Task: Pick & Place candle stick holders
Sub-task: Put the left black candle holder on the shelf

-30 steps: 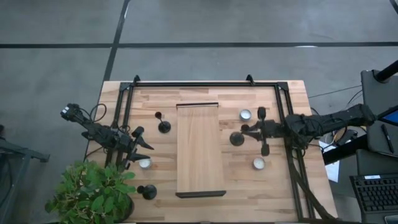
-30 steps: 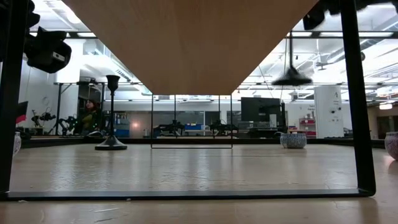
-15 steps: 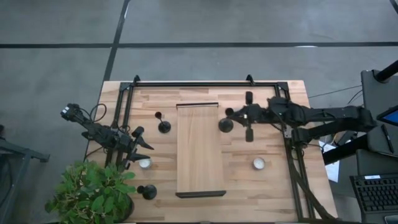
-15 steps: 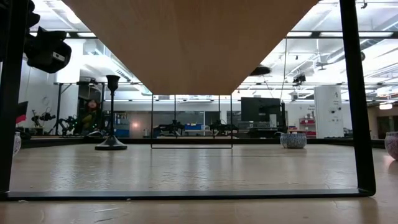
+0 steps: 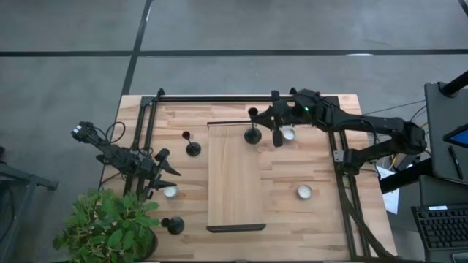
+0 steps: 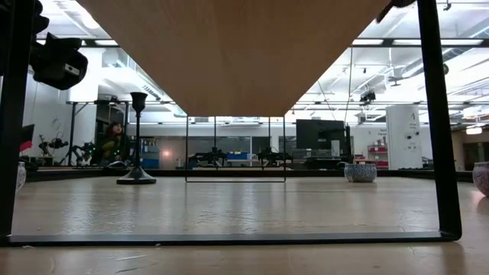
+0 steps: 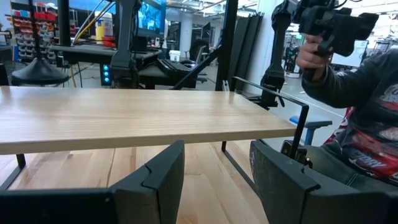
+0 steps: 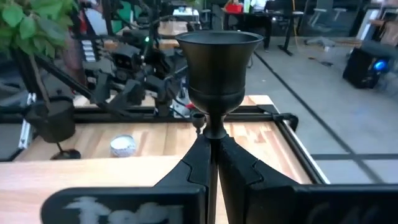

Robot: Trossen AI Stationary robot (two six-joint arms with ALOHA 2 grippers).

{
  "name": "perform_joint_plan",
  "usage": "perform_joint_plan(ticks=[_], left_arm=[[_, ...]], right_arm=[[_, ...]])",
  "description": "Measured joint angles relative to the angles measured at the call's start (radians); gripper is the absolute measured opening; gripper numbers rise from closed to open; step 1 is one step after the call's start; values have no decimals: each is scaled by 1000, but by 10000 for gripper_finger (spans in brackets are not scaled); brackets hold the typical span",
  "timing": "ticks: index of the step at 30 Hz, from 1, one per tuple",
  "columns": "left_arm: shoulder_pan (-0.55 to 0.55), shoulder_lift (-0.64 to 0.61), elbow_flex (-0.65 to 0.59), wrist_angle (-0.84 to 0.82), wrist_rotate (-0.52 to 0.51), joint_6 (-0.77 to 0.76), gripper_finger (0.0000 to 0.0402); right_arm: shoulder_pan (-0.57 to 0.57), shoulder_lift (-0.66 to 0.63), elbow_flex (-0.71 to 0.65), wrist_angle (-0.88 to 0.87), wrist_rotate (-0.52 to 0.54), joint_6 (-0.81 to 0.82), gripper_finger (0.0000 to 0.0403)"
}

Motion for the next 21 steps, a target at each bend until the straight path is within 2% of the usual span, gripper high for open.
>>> perform_joint_plan(ticks=[5,21], left_arm=[[0,0,0,0,0,0,179],[0,0,0,0,0,0,179]], right_arm=[[-74,38,-40,127,-124,56,13],[-92,73,-50,180,-134,25,13]])
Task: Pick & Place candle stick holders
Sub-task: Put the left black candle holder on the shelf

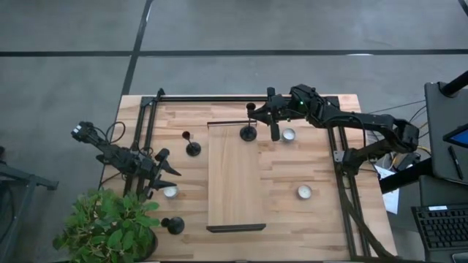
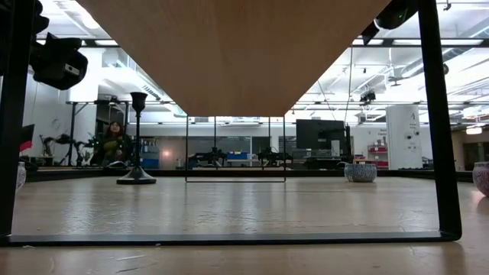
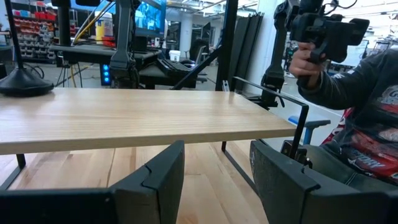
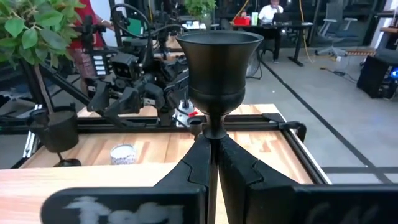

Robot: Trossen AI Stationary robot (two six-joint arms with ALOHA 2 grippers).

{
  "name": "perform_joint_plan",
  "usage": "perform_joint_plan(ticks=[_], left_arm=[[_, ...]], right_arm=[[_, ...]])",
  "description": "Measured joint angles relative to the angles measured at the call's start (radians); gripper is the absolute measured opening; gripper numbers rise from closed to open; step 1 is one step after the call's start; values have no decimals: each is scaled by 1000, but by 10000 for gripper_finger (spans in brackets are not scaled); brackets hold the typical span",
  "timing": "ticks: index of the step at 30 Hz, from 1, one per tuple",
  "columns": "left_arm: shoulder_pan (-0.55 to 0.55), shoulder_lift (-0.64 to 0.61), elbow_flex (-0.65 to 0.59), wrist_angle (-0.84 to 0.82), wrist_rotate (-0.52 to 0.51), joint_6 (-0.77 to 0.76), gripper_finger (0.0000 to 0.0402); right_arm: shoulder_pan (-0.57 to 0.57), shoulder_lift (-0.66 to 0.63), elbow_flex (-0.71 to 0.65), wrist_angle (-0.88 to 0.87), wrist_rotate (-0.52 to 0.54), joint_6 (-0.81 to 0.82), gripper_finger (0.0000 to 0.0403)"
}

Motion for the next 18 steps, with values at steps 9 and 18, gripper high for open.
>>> perform_joint_plan(ticks=[9,18], left_arm=[[0,0,0,0,0,0,179],[0,0,0,0,0,0,179]], right_arm=[[-2,0,-1,-2,0,-16,13],[-1,0,-3,-4,1,-5,16]])
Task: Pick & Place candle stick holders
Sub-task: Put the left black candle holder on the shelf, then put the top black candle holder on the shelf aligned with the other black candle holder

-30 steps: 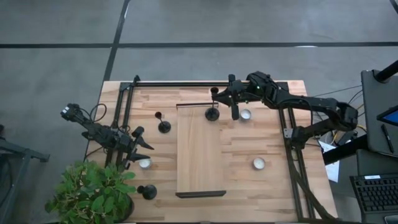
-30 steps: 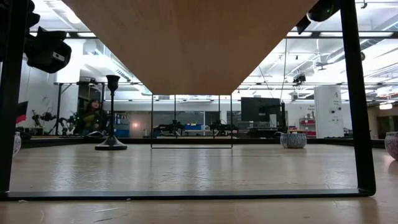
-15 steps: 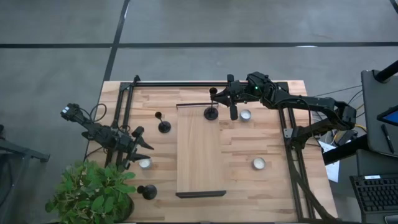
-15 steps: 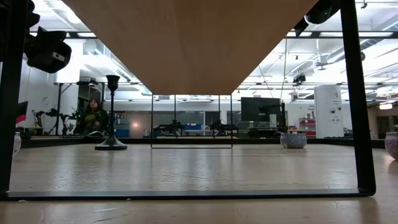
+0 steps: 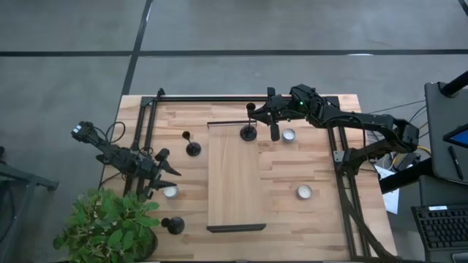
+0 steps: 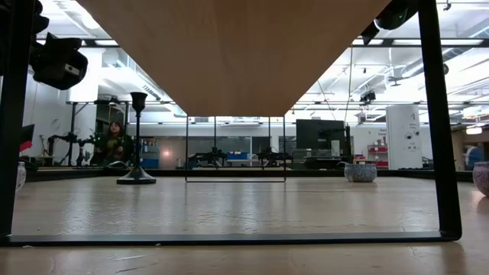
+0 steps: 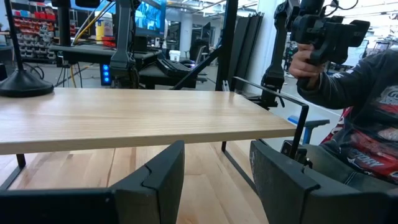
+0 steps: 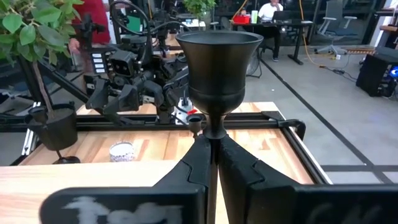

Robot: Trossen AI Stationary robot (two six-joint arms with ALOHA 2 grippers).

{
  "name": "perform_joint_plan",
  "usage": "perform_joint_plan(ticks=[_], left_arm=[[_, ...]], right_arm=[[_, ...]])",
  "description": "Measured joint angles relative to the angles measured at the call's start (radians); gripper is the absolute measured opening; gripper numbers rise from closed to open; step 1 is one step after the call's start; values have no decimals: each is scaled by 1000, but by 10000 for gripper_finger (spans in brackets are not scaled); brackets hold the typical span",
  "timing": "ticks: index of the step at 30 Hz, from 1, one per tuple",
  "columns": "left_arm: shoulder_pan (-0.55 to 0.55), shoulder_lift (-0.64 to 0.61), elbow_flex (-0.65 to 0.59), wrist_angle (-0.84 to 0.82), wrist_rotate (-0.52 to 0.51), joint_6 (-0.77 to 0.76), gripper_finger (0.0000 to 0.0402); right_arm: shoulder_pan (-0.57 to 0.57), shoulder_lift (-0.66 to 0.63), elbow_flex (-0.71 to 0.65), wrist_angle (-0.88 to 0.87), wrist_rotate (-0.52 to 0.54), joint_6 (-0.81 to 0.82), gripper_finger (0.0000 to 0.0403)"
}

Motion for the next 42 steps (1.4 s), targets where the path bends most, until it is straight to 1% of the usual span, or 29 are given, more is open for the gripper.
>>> perform_joint_plan(ticks=[4,12,17,23,29,34,42], left_arm=[[0,0,0,0,0,0,179],[0,0,0,0,0,0,179],[0,0,0,0,0,0,179],[0,0,0,0,0,0,179],[0,0,0,0,0,0,179],[0,0,0,0,0,0,179],[0,0,0,0,0,0,179]], right_arm=[[0,0,-1,0,22,-1,39],[1,0,-1,-4,24,9,106],[0,0,-1,-61,26,-8,145],[0,-2,-1,-110,27,-43,175],[0,-18,-1,-193,27,-69,184],[0,-71,-1,-283,27,-79,176],[1,-182,-1,-484,29,-105,159]])
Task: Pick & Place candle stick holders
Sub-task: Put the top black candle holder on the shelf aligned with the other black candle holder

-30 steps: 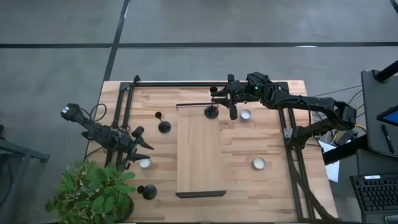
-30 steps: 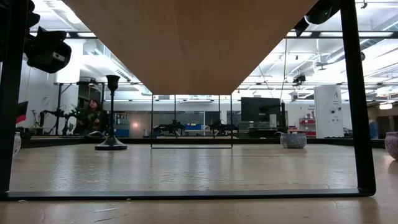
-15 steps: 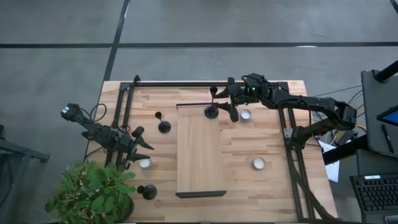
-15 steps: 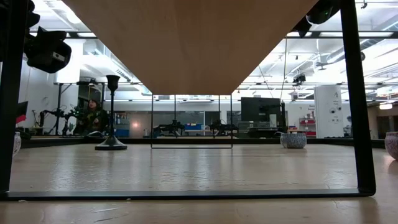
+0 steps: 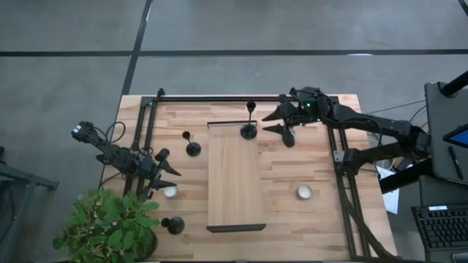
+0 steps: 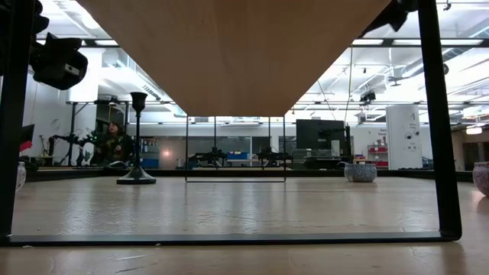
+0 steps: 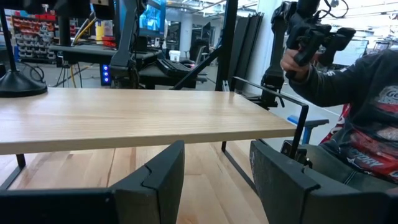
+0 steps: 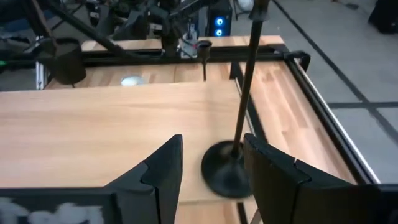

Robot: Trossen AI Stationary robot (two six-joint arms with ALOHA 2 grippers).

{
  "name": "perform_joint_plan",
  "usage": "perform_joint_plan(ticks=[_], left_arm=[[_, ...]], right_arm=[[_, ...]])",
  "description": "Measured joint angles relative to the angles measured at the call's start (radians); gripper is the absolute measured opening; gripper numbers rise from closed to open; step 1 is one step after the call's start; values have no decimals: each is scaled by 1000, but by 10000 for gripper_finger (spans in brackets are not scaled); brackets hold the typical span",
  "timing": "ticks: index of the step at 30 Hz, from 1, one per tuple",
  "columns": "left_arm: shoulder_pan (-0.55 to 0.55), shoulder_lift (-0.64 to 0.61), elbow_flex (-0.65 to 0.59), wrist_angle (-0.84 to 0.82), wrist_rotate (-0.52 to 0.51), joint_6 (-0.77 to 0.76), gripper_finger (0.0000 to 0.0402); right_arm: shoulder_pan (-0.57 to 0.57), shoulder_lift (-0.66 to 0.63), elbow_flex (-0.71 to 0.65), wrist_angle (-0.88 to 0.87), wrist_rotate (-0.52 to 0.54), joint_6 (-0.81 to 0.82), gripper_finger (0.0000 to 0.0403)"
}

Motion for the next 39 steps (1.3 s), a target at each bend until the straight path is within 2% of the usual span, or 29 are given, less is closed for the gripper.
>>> perform_joint_plan(ticks=[4,9,17,20,24,31,39], left_arm=[[0,0,0,0,0,0,179],[0,0,0,0,0,0,179],[0,0,0,0,0,0,179],[0,0,0,0,0,0,179],[0,0,0,0,0,0,179],[0,0,0,0,0,0,179],[0,0,0,0,0,0,179]], right_arm=[[4,-60,-37,-43,-10,22,144],[40,-173,-168,0,-14,48,113],[135,-417,-436,200,-4,164,16],[183,-511,-537,268,80,217,10],[248,-626,-642,276,186,219,8],[301,-801,-750,284,211,228,8],[304,-950,-816,277,216,229,8]])
